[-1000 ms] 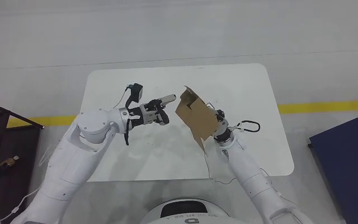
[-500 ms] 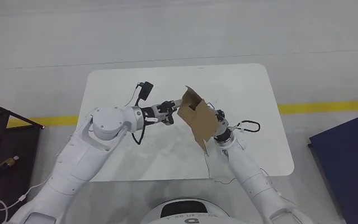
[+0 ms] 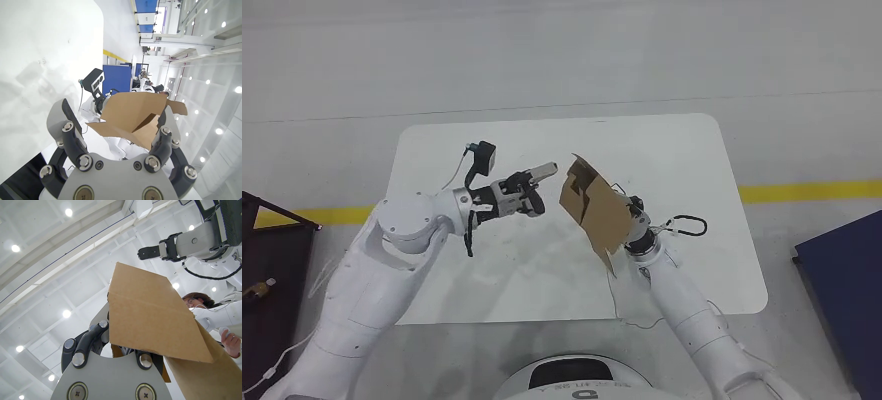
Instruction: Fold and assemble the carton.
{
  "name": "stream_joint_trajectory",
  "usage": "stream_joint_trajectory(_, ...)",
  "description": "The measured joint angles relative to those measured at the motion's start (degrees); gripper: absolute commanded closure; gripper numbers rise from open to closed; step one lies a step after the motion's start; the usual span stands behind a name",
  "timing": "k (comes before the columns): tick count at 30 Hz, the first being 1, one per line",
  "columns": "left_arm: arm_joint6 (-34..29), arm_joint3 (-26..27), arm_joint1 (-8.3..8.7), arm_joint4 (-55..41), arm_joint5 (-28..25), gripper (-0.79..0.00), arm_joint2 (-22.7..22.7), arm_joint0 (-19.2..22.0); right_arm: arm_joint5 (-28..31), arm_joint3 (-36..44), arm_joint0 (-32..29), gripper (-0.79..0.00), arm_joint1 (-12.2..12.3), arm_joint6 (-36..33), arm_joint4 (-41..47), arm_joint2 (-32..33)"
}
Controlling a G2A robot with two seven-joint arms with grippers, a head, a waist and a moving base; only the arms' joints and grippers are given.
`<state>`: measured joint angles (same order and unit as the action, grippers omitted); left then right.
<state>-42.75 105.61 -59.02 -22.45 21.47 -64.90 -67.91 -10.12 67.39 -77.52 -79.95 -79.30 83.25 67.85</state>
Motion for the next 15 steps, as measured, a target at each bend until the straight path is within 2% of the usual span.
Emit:
stream_joint_trajectory(9,-6.4,1.0,0.3,5.1,-1.3,-0.785,2.4,1.2,0.0,0.0,0.0,0.0,0.0,0.0,0.0,0.0)
stream_joint_trajectory(15,-4.3,0.6,-0.09,9.4,2.1,-0.785,5.3,3.1,0.0,0.0,0.0,0.0,0.0,0.0,0.0,0.0)
